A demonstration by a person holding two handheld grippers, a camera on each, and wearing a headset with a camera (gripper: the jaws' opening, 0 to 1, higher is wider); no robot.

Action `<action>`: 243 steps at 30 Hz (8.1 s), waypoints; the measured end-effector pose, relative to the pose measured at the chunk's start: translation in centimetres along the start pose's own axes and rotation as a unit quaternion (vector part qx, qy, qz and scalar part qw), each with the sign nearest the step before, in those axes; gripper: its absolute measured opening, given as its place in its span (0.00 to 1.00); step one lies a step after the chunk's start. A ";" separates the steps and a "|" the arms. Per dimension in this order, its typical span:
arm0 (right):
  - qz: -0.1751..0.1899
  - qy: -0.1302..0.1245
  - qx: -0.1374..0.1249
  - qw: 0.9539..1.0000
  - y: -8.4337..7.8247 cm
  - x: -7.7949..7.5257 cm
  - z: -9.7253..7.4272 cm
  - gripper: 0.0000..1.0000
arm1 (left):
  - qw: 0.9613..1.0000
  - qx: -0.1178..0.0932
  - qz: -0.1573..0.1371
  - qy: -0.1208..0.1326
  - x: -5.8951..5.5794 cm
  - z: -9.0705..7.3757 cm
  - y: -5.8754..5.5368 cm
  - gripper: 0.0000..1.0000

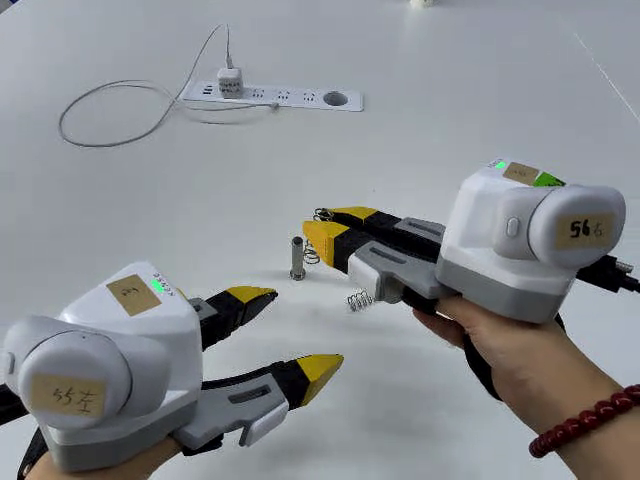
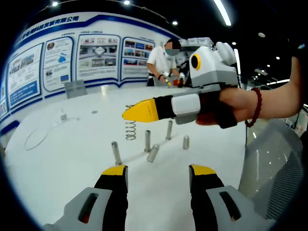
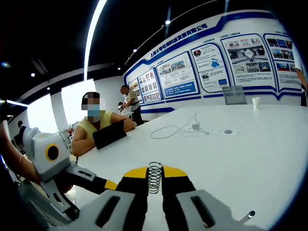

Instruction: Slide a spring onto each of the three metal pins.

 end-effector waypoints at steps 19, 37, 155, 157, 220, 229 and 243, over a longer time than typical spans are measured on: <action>-0.010 -0.028 0.004 1.000 -0.4 -2.2 2.8 0.11 | 1.000 0.002 0.001 0.005 0.2 0.5 -0.4 0.74; -0.035 -0.039 0.018 0.998 -1.7 -2.4 4.2 0.11 | 1.000 0.000 0.001 0.016 0.5 0.5 -0.4 0.88; -0.039 -0.079 0.121 0.989 -3.9 -4.0 -7.6 0.43 | 0.995 0.057 0.080 0.009 1.4 3.9 -0.3 0.52; -0.038 -0.082 0.122 0.988 -4.0 -4.3 -8.2 0.43 | 0.995 0.056 0.081 0.008 1.4 4.3 -0.3 0.50; 0.011 -0.105 0.129 0.986 -6.3 -7.1 -12.4 0.47 | 0.990 0.118 0.064 -0.054 1.2 10.8 -2.1 0.10; 0.046 -0.115 0.104 0.987 -5.4 -7.1 -12.2 0.49 | 0.991 0.098 0.068 -0.056 0.5 9.4 -1.9 0.10; 0.098 -0.095 0.068 0.988 -3.8 -5.9 -11.0 0.45 | 0.997 0.034 0.055 -0.052 -0.7 6.7 0.7 0.10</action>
Point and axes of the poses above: the centre of the closed fingertips' face, and the gripper's own axes: z roughly forward along the fingers, x roughly to its left, y roughly out of its top, the point moved 3 cm from there along -z, roughly backward along the fingers, and after that the axes turned 3 degrees about z, right-handed, at the moved point
